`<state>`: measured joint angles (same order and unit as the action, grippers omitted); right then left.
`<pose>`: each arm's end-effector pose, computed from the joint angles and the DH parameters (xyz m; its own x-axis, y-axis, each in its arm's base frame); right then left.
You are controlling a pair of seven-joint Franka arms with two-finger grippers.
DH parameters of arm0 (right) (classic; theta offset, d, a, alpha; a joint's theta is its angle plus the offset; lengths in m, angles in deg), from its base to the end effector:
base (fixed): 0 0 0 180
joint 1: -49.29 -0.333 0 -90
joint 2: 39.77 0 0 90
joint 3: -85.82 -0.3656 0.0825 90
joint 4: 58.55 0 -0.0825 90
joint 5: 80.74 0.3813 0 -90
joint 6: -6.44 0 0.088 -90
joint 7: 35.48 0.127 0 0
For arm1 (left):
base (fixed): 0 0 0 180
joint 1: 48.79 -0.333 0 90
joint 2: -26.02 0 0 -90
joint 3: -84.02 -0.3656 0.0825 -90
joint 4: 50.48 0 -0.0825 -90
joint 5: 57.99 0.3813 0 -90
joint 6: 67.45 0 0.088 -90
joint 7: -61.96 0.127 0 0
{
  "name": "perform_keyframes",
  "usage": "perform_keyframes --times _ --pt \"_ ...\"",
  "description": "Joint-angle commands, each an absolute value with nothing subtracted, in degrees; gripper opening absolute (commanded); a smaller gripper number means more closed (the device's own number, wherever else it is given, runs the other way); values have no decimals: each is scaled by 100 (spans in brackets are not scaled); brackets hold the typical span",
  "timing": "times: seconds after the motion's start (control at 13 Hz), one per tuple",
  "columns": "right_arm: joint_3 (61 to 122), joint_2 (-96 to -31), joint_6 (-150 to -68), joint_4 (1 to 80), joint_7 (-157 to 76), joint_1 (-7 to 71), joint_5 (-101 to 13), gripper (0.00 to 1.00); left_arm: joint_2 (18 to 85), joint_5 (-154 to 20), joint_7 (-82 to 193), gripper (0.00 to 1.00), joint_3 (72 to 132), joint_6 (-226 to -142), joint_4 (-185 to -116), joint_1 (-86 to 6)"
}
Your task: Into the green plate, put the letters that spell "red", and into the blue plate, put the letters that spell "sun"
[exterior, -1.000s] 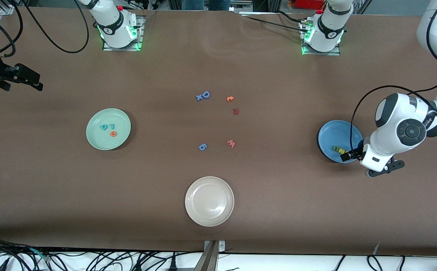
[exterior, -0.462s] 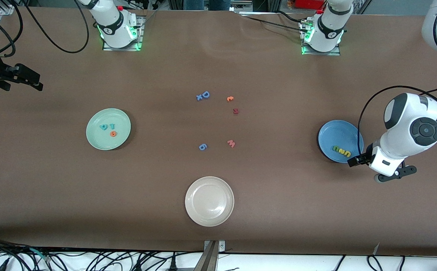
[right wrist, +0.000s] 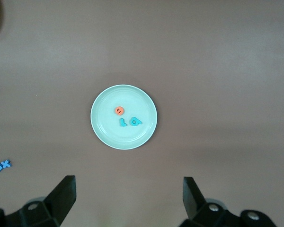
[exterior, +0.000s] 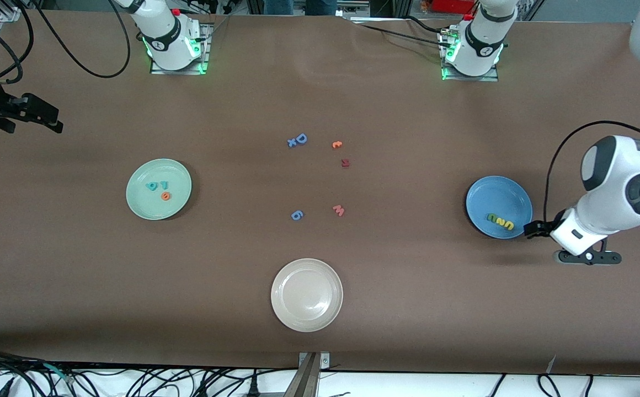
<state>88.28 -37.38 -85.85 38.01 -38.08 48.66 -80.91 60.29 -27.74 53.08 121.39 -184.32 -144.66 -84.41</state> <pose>0.5370 -0.0180 0.6264 0.9994 0.0137 -0.0329 0.0137 -0.9999 -0.0003 0.6889 0.0820 0.3386 0.9972 -0.0566 -0.0482 -0.0618 -0.9918 -0.1123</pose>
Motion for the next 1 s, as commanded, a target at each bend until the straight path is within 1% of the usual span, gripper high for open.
perform_keyframes --times 0.0,0.15,0.31,0.38,0.62,0.92 --pt "8846 -3775 -8576 3698 -3838 4858 -8031 100 5977 -2951 5721 100 12155 -17987 -14233 -8421" --pt "8846 -3775 -8585 3690 -3838 4858 -8031 100 5951 -3363 5722 100 12155 -17951 -14163 -8438" --pt "8846 -3784 -8585 3690 -3838 4867 -8031 100 5951 -3417 5722 100 12199 -17531 -13883 -8394" --pt "8846 -3775 -8576 3698 -3838 4867 -8022 100 5951 -3513 5713 100 12199 -17486 -13786 -8368" --pt "8846 -3775 -8576 3698 -3838 4867 -8022 100 5942 -3602 5722 100 12190 -17485 -13749 -8403" --pt "8846 -3784 -8576 3698 -3838 4867 -8031 100 5741 -3927 5722 100 12199 -17468 -13732 -8447"
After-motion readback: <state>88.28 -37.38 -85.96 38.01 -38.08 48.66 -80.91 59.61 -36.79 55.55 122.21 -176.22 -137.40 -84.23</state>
